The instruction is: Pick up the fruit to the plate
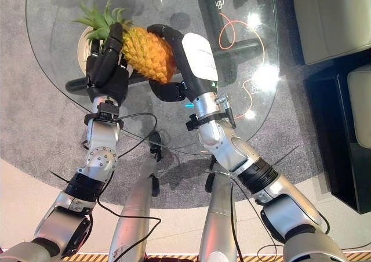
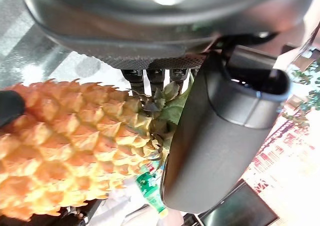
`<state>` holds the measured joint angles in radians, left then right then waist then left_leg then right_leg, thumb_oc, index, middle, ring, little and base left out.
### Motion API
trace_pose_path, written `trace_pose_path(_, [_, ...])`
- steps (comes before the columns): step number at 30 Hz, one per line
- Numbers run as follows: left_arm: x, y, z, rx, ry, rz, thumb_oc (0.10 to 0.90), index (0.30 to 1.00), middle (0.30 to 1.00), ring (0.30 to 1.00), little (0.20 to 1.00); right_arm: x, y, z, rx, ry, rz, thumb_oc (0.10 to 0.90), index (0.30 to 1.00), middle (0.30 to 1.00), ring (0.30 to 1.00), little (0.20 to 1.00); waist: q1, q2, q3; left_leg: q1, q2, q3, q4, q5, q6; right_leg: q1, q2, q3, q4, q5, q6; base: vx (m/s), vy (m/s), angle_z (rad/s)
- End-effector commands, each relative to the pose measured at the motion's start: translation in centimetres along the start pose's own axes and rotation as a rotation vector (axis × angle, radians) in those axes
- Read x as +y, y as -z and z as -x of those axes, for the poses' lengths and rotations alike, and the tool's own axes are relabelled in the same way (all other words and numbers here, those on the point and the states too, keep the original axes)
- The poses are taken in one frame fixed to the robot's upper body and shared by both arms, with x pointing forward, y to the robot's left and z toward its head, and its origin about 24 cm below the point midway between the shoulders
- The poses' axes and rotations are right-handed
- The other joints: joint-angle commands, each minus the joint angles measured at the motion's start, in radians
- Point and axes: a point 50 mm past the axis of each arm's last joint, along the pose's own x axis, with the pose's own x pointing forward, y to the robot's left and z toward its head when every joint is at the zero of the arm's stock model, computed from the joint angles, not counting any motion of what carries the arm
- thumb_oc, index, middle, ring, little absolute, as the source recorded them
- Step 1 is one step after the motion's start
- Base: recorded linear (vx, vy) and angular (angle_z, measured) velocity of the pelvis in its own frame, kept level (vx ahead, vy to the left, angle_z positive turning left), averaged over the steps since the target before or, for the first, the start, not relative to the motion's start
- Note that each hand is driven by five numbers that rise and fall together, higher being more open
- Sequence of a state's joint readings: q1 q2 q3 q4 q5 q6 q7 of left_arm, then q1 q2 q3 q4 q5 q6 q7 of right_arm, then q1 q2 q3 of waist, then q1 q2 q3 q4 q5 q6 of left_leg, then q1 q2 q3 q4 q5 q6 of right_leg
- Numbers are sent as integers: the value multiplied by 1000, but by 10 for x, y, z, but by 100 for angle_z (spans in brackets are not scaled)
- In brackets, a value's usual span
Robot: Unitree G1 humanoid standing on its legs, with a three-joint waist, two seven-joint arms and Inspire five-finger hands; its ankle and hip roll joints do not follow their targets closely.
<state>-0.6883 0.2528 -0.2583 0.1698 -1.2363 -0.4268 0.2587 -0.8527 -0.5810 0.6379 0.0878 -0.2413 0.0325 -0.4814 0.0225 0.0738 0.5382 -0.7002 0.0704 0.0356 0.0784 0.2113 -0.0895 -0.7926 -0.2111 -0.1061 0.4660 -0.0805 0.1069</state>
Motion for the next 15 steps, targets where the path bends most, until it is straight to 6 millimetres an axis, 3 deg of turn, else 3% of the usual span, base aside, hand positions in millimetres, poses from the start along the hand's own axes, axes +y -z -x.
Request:
trace_pose_path(1, [-59,-46,-7,-260,268,77,800,900,900,900,900,-28,-73,-19,-416,98,-21,100,300,300,300,200,-3,3,-18,41,-69,40,32,-111,19,106,40,-87,-235,103,9,0,0,0])
trace_pose_path(2, [-61,-47,-7,-271,282,72,720,832,832,832,820,-28,-73,-19,-418,98,-19,100,300,300,300,200,-3,1,-18,40,-69,39,32,-111,18,107,40,-88,-236,103,9,0,0,0])
trace_pose_path(3, [-64,-49,-7,-281,294,66,484,629,629,629,584,-29,-74,-19,-422,100,-16,100,300,300,300,200,-2,1,-18,32,-68,39,33,-105,19,101,41,-89,-239,111,8,0,0,0])
trace_pose_path(5, [-70,-54,-4,-336,348,3,100,300,300,300,200,-30,-74,-19,-440,98,-11,100,300,300,300,200,-2,-1,-18,29,-68,37,33,-105,19,99,42,-89,-240,112,7,0,0,0])
trace_pose_path(15, [-72,-62,-4,-406,409,-43,100,300,300,300,200,-28,-74,-16,-475,67,5,100,300,300,300,200,-4,-6,-18,41,-66,37,35,-115,17,108,43,-84,-236,103,8,0,0,0])
